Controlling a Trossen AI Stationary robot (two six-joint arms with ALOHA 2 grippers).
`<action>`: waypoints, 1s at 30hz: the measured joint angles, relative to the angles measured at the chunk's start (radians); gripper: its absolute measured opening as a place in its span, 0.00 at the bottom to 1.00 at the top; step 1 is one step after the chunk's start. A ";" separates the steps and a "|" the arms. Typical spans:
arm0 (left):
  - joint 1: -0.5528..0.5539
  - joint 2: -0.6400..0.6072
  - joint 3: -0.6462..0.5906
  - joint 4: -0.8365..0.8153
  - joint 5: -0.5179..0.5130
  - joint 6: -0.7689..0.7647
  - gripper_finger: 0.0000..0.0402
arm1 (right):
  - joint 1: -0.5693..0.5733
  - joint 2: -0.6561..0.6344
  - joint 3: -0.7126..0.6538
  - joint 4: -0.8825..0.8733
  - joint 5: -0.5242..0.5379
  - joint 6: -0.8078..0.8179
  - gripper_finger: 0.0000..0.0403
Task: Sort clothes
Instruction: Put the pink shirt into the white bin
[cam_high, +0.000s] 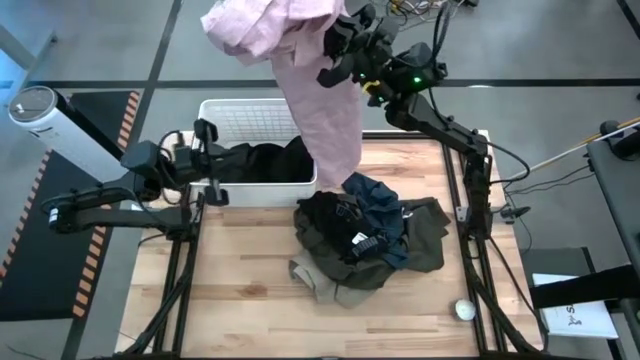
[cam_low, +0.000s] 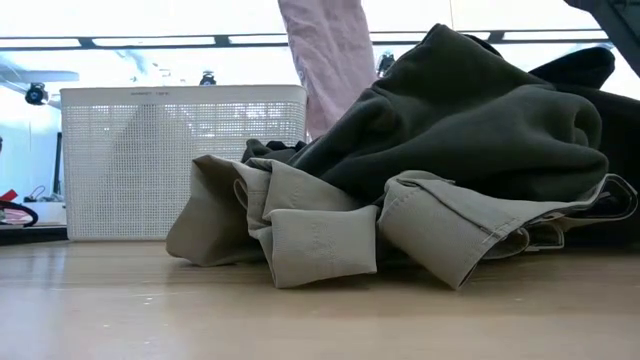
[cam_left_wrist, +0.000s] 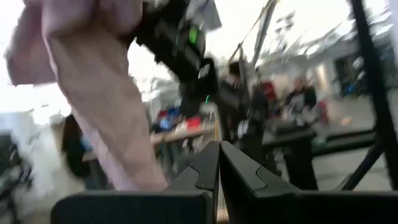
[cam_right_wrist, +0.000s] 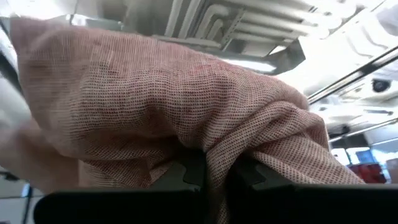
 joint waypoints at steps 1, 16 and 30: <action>0.000 0.011 0.000 -0.015 -0.027 -0.010 0.00 | -0.001 0.001 0.000 -0.001 -0.009 0.004 0.02; 0.005 0.388 0.000 0.326 -0.224 -0.107 0.44 | 0.038 -0.025 0.000 0.017 -0.042 0.035 0.02; 0.024 0.768 0.151 0.661 -0.199 -0.267 0.73 | 0.088 -0.053 0.000 0.015 -0.063 0.019 0.02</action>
